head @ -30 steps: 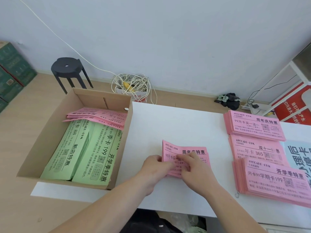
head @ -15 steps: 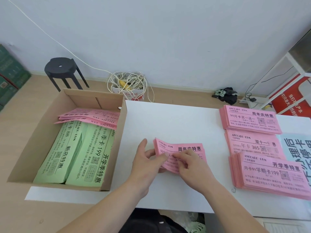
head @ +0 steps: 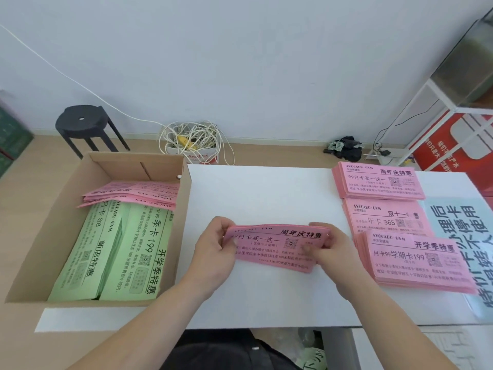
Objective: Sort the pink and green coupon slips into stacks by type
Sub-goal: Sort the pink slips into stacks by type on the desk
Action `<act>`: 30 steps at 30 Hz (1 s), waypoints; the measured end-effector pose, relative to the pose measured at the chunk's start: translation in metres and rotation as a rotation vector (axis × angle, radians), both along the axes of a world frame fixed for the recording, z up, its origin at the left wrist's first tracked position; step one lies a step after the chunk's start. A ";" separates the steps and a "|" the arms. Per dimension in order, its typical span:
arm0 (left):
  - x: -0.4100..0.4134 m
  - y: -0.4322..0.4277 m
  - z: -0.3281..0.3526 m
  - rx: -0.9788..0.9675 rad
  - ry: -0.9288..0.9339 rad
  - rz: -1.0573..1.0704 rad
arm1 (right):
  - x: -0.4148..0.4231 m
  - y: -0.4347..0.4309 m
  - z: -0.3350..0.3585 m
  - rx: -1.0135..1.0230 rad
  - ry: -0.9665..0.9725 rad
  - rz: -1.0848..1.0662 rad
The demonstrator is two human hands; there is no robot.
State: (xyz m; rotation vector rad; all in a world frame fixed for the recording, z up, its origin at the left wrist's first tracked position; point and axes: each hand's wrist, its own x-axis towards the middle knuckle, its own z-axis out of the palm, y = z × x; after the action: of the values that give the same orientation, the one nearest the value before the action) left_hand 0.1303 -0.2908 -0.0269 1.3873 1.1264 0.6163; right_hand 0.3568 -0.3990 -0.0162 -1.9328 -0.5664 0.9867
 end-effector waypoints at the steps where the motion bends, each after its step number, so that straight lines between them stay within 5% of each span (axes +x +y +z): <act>1: 0.000 0.002 0.001 0.017 -0.019 0.003 | 0.001 -0.001 0.003 0.050 -0.028 -0.005; 6: -0.003 0.001 0.005 0.142 0.011 -0.057 | 0.000 -0.002 0.009 0.199 -0.292 -0.019; 14: -0.015 0.006 -0.009 0.669 0.249 -0.316 | -0.004 -0.011 -0.015 0.287 -0.697 0.190; 30: 0.000 0.004 -0.010 0.557 0.273 -0.158 | -0.013 -0.007 -0.020 0.130 -0.715 0.149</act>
State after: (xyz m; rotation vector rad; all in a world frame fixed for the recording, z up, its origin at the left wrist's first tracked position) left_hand 0.1302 -0.2873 -0.0365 2.0677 1.0852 0.6681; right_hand 0.3441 -0.4063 -0.0365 -2.1220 -1.1565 0.2992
